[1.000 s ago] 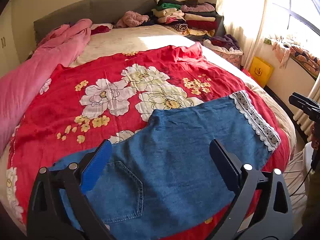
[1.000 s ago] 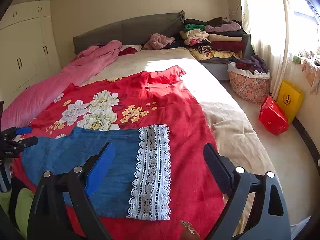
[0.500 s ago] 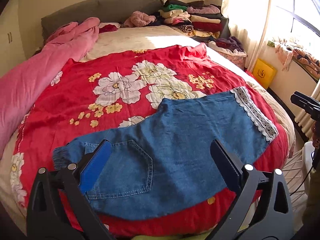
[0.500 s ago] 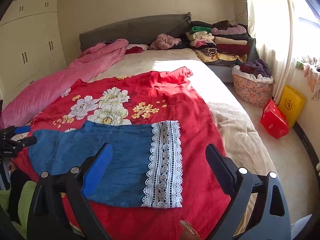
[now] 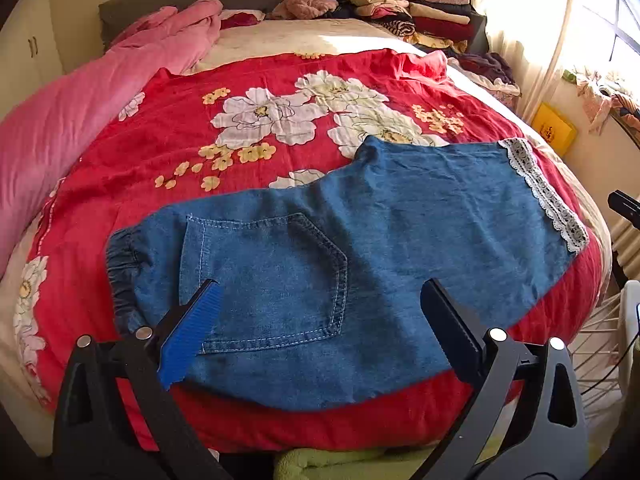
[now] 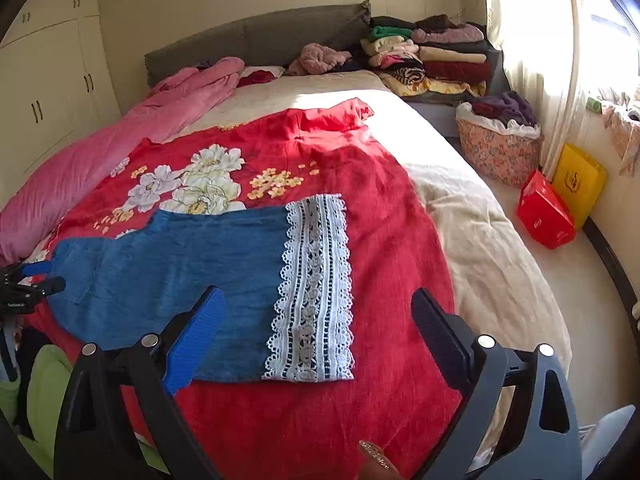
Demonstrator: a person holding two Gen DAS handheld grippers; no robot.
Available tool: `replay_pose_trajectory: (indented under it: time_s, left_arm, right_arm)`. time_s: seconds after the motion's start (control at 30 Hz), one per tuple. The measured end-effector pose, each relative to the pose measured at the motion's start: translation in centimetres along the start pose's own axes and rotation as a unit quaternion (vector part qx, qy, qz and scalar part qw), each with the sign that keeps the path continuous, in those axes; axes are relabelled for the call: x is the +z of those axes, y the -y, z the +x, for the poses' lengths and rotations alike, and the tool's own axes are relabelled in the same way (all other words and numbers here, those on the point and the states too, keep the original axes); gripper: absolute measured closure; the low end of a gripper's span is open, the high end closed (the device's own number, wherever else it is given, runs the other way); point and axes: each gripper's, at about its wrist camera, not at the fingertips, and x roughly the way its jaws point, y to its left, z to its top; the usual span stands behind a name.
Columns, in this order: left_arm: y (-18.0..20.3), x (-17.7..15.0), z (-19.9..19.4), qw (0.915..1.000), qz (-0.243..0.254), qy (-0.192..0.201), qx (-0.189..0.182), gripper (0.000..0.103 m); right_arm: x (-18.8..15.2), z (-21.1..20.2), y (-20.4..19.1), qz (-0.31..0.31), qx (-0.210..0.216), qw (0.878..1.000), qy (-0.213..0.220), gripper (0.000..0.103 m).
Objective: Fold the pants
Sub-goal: 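Grasp the lace edge with the right tool and straighten it, then release the lace edge with the right tool and hold above the pants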
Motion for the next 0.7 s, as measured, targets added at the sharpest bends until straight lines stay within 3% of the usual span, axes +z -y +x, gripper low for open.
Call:
replay_pose_trajectory:
  time_s: [0.13,0.27,0.43,0.57,0.7]
  left_arm:
    - [-0.5,-0.6,1.6,0.9996,-0.002,-0.022,0.017,0.010]
    - [-1.0,-1.2,3.5,0.9982,-0.007,-0.054,0.024,0.010]
    - [-1.1,-1.6,4.5,0.9973,-0.009,-0.064,0.033,0.010]
    - [-1.0,-1.8,5.1,0.9968,-0.005,-0.070,0.039,0.010]
    - [-1.1,-1.8,5.2,0.9969,-0.005,-0.069,0.038,0.010]
  right_arm:
    - [-1.3,2.4,0.5,0.013,0.009,0.999,-0.031,0.011]
    - [-2.2,4.7,0.5,0.013,0.008,0.998,-0.058,0.031]
    - [-3.4,6.9,1.4,0.020,0.001,0.996,-0.086,0.031]
    - [-3.7,7.2,0.6,-0.012,0.005,0.995,-0.097,0.070]
    - [-3.1,6.2,1.2,0.002,-0.008,0.996,-0.090,0.079]
